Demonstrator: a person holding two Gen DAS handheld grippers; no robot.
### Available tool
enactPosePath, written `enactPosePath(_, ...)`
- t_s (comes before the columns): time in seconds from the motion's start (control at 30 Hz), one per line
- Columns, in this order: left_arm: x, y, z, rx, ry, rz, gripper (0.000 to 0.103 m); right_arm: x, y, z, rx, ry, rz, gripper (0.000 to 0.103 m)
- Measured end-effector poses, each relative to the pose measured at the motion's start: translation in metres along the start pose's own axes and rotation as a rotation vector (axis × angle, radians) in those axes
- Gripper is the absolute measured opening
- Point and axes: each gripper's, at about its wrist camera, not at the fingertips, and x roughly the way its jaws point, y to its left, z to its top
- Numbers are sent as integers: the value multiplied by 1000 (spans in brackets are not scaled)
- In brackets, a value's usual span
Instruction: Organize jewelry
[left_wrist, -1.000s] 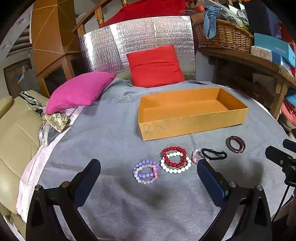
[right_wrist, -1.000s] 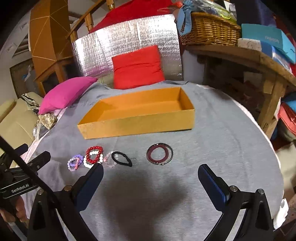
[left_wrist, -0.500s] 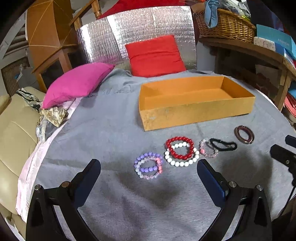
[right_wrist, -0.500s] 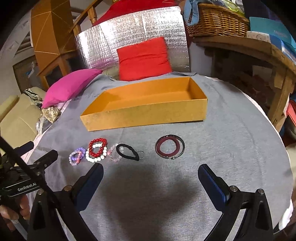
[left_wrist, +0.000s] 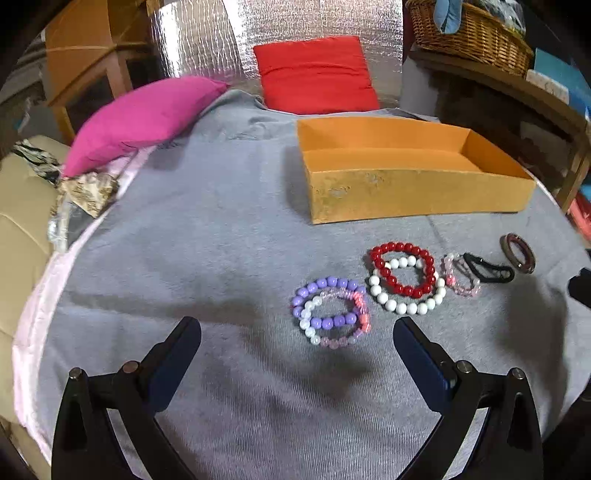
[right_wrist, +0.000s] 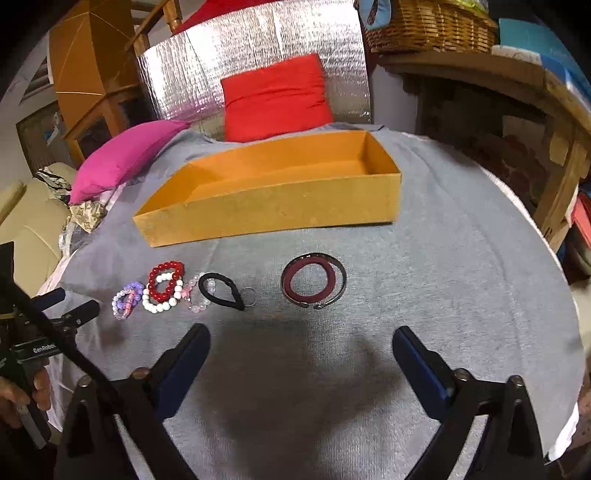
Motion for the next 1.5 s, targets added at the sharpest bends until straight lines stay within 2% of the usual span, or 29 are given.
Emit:
enactPosePath(0.13,12,11,2,-20,24,-25,103,10,-2,7,-6,16,21,91)
enactPosePath(0.27,23,16,0,-14,71,-44,103,14,-8,10,15,25,84,84)
enactPosePath(0.47,31,15,-1,-9,100,-91,86,16,-9,8,11,45,88,82)
enactPosePath(0.6,39,10,-3,-3,134,-118,65,14,-11,7,25,45,94,82)
enactPosePath(0.77,49,14,-2,-19,153,-153,46,18,-12,4,31,72,94,82)
enactPosePath(0.9,55,13,-1,-22,166,-208,20,18,-15,3,41,70,95,82)
enactPosePath(1.0,53,7,0,3,149,-219,11,19,-17,3,51,73,90,82)
enactPosePath(1.1,49,4,0,2,137,-267,11,20,-20,3,59,74,84,82)
enactPosePath(1.4,27,-7,0,34,83,-346,8,24,-22,4,65,73,79,82)
enactPosePath(1.5,20,-12,0,46,67,-367,8,25,-17,5,62,56,115,80)
